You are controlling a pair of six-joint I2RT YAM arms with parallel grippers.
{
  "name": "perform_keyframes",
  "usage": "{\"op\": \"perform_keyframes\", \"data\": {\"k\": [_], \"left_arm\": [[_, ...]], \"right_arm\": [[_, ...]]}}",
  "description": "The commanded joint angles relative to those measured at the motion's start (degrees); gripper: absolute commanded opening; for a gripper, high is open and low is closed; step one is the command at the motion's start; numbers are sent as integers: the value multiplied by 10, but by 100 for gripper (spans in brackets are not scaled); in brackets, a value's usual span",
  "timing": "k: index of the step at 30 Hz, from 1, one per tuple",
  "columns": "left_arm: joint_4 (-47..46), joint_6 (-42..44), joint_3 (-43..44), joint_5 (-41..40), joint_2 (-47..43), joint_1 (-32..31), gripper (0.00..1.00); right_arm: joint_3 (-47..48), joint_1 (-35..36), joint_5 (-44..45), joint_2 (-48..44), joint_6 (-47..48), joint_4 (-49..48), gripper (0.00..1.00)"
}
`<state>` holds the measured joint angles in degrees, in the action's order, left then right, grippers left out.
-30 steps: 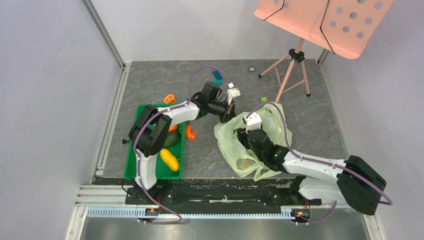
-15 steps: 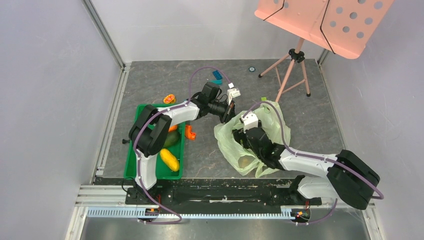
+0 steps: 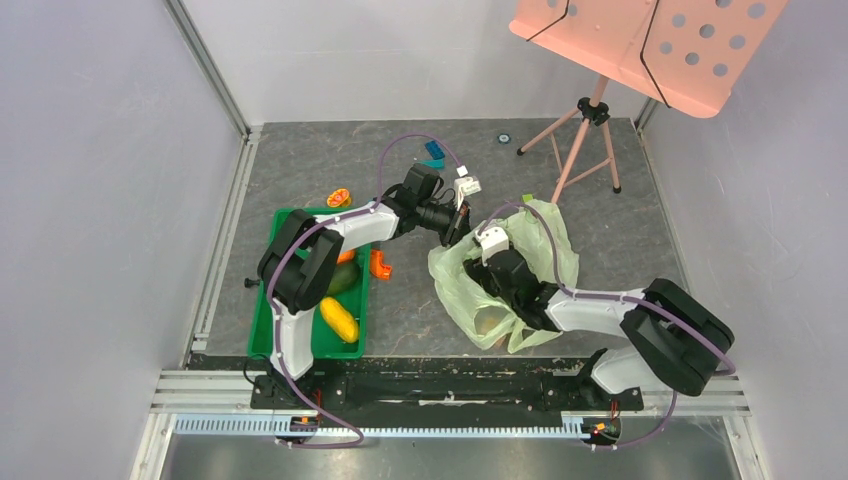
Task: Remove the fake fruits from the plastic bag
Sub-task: Take out the fake fruit from the plastic bag.
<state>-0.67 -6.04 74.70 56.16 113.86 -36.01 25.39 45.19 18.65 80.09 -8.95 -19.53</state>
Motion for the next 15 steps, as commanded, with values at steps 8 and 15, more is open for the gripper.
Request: {"op": "perform_keyframes", "data": {"k": [8, 15], "left_arm": [[-28, -21, 3, 22, 10, 1, 2], [-37, -32, 2, 14, 12, 1, 2]], "right_arm": [[-1, -3, -24, -38, 42, -48, 41], [-31, -3, -16, -136, 33, 16, 35]]}}
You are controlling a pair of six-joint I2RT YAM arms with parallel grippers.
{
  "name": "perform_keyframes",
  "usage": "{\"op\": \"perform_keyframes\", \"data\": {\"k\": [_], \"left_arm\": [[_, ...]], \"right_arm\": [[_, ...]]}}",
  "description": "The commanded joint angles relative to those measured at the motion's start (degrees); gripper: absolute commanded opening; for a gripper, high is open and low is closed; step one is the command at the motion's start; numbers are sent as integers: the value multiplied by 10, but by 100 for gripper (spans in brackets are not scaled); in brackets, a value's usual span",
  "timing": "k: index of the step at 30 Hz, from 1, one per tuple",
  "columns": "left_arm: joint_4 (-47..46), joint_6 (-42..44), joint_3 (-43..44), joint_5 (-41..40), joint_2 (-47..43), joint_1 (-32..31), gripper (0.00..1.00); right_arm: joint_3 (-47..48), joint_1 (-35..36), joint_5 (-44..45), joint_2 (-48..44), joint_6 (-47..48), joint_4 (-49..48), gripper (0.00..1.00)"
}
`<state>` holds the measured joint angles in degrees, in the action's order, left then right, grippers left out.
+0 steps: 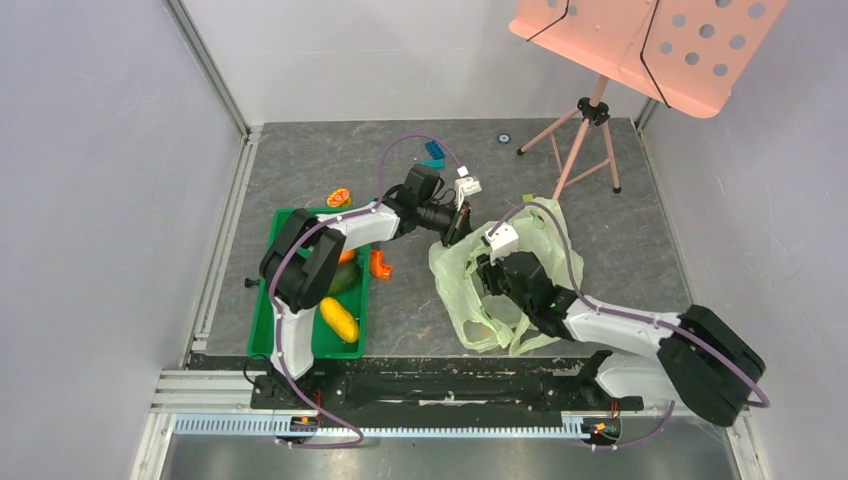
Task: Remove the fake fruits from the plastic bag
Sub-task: Take out the fake fruit from the plastic bag.
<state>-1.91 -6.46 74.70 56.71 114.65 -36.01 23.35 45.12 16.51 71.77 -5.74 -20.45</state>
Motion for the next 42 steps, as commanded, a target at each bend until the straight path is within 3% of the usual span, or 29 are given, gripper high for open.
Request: {"op": "perform_keyframes", "data": {"k": [1, 15, 19, 22, 28, 33, 42], "left_arm": [[-27, -30, 1, 6, 3, 1, 2], [-72, -75, -23, -28, -3, 17, 2], [-157, -143, -67, -41, -17, 39, 2], [-241, -201, -103, -37, -28, 49, 2], [-309, -268, -158, -34, -61, 49, 2], [-229, -226, -170, -94, -95, 55, 2], [-209, -242, -214, -194, -136, 85, 2]], "right_arm": [[-14, -2, 5, -68, -1, 41, 34], [-29, -2, -81, -303, -60, 289, 31], [-21, -1, -80, -350, -78, 347, 31], [-25, -2, -64, -373, -85, 351, 32], [-70, -2, -100, -340, -103, 281, 30], [-78, -1, -88, -344, -115, 278, 27], [-81, -2, -43, -432, -139, 346, 34]]}}
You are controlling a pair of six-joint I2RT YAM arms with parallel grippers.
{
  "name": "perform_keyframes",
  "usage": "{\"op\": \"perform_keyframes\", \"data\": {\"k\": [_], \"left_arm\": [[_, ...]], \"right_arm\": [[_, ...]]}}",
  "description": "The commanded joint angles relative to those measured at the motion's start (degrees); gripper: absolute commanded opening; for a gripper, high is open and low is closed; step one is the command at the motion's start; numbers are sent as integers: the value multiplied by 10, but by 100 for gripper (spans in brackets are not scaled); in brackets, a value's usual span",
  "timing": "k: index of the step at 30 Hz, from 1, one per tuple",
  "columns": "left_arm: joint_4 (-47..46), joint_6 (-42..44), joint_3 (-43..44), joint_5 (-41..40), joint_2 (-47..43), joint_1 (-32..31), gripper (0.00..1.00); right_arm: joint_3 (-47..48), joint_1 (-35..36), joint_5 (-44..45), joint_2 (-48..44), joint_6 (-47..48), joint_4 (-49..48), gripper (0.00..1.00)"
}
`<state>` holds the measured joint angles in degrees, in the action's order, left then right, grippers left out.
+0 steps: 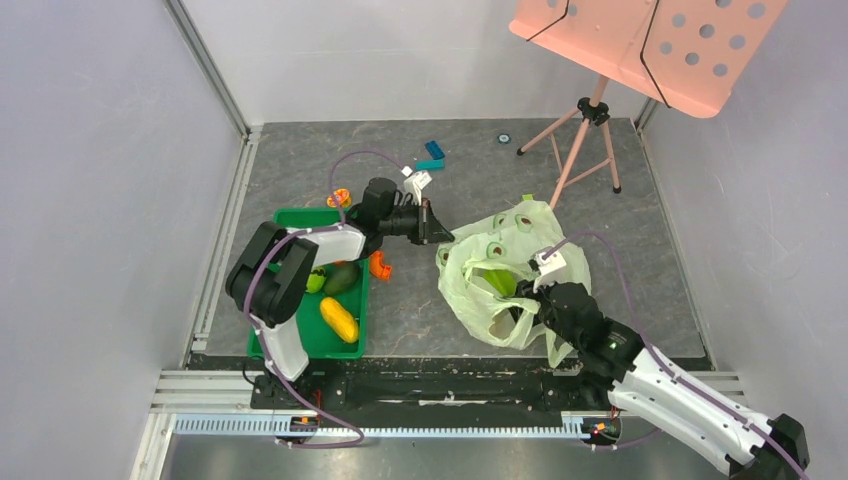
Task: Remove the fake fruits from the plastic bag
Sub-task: Take out the fake fruit from the plastic bag.
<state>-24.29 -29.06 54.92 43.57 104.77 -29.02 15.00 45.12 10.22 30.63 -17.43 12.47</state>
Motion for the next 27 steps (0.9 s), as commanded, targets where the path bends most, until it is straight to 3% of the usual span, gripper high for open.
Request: {"op": "perform_keyframes", "data": {"k": [1, 7, 18, 22, 27], "left_arm": [[24, -14, -20, -73, -42, 17, 2], [53, -6, -36, -111, -73, 38, 2], [48, 13, -37, -50, -65, 35, 2], [47, 16, -34, -43, -61, 27, 2], [48, 16, -37, -43, -62, 27, 2]], "right_arm": [[0, -2, 17, -24, -25, 19, 34], [-11, -2, 28, -48, -41, 37, 34], [-39, -2, 56, 23, -72, 35, 37], [-50, -2, 75, 33, -79, 2, 42], [-48, -2, 84, 9, -75, -13, 38]]}}
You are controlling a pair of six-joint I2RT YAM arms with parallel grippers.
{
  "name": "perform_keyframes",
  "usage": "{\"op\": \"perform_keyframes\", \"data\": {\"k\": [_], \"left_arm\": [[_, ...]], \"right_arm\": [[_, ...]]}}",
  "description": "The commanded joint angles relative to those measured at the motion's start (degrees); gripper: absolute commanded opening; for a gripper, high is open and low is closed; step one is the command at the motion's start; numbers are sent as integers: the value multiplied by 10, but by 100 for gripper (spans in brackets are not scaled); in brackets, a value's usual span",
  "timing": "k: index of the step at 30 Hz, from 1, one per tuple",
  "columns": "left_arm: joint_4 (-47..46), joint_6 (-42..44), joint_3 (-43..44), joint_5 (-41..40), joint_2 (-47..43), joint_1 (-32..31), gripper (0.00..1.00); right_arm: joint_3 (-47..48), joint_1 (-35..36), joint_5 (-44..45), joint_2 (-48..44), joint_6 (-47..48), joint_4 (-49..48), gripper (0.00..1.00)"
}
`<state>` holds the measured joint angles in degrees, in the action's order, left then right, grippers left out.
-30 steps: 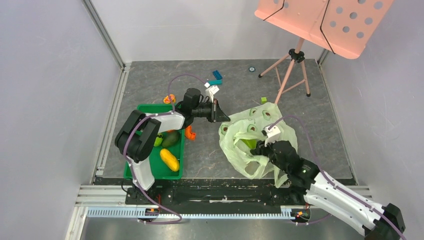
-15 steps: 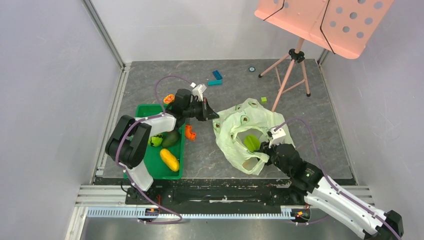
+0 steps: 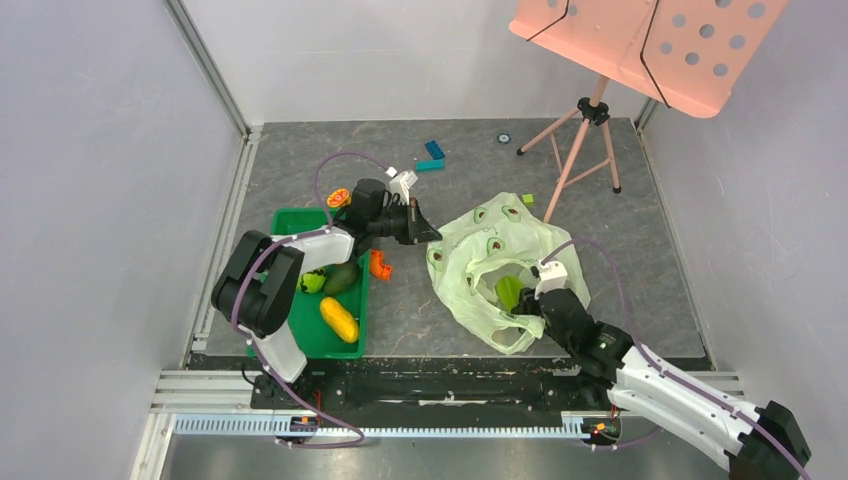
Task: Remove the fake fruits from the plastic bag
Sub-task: Take out the fake fruit from the plastic bag, then place the fake fruit in the bin.
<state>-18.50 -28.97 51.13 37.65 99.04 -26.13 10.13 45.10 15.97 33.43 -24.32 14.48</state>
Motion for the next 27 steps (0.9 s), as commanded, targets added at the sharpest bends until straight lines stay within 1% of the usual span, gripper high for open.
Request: {"op": "perform_keyframes", "data": {"k": [1, 3, 9, 14, 20, 25, 26, 27], "left_arm": [[-10, 15, 1, 15, -3, -2, 2], [-9, 12, -1, 9, -3, -2, 2], [-14, -1, -9, -23, -7, -2, 2], [-14, -11, -14, -47, -15, 0, 2], [-19, -22, -18, -58, -18, 1, 2], [-7, -38, -7, -51, -38, 1, 3], [0, -41, -2, -50, -49, 1, 10], [13, -42, 4, -54, -61, 1, 26]], "right_arm": [[4, -2, 26, -32, -4, -33, 36], [13, -2, 25, -61, -1, -22, 32], [83, -1, 29, -120, 0, 62, 28], [137, -2, 20, -161, -5, 101, 23], [206, -1, 15, -180, -1, 154, 22], [253, -2, -19, -162, 27, 139, 22], [263, -2, -27, -152, 33, 133, 22], [271, -2, -35, -142, 40, 126, 22]]}}
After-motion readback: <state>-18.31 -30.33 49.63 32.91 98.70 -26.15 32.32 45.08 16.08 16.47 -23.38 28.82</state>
